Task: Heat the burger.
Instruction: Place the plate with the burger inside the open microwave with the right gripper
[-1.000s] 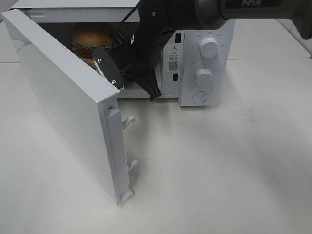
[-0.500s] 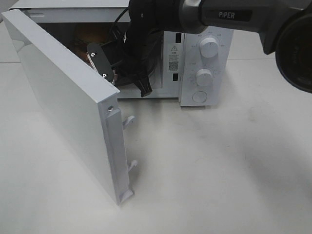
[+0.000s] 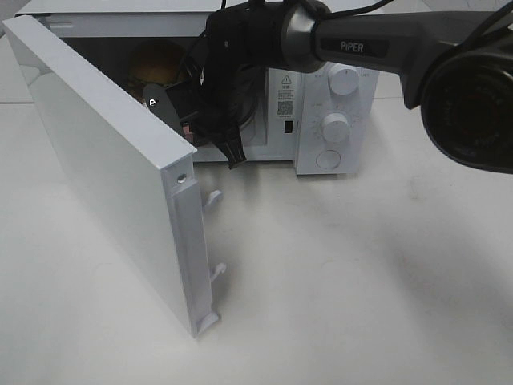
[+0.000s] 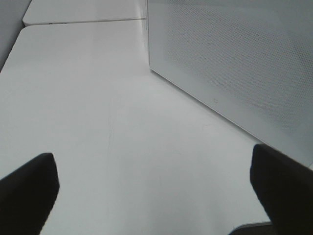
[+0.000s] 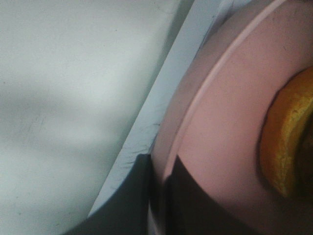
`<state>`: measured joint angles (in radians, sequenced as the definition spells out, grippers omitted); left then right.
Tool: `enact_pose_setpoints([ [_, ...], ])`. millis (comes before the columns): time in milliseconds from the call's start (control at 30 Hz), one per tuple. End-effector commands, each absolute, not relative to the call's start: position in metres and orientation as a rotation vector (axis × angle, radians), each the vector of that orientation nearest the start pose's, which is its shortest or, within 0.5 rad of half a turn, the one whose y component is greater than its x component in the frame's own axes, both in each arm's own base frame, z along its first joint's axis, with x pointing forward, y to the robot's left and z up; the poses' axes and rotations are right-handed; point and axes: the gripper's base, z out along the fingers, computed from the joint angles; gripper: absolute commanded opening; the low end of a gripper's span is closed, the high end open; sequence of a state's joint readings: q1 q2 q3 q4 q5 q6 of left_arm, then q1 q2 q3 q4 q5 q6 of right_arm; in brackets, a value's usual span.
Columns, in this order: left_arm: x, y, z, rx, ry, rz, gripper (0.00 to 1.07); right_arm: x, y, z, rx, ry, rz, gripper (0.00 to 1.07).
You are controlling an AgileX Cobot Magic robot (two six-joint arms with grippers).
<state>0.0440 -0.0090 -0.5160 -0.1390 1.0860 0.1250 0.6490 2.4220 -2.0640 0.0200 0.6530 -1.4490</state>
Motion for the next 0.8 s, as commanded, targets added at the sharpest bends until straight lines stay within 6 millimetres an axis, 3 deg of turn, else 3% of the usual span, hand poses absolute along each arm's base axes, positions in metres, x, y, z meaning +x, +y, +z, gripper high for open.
enact_pose_setpoints([
  [33, -0.0109, -0.0122, 0.2812, 0.097, 2.011, -0.072, 1.00, 0.4348, 0.3333, 0.1751, -2.097, 1.223, -0.351, 0.00],
  [433, -0.0109, -0.0122, 0.2812, 0.096, 2.011, -0.073, 1.00, 0.4416, 0.3274, 0.1708, -2.063, 1.263, -0.358, 0.05],
  [700, -0.0109, -0.0122, 0.2812, 0.096, 2.011, -0.073, 1.00, 0.4409, 0.3277, 0.1705, -2.056, 1.278, -0.340, 0.25],
  [767, -0.0109, -0.0122, 0.2812, 0.096, 2.011, -0.073, 1.00, 0.4394, 0.3277, 0.1683, -2.058, 1.286, -0.329, 0.40],
  [800, -0.0109, -0.0122, 0.2812, 0.096, 2.011, -0.073, 1.00, 0.4394, 0.3277, 0.1683, -2.058, 1.286, -0.329, 0.40],
])
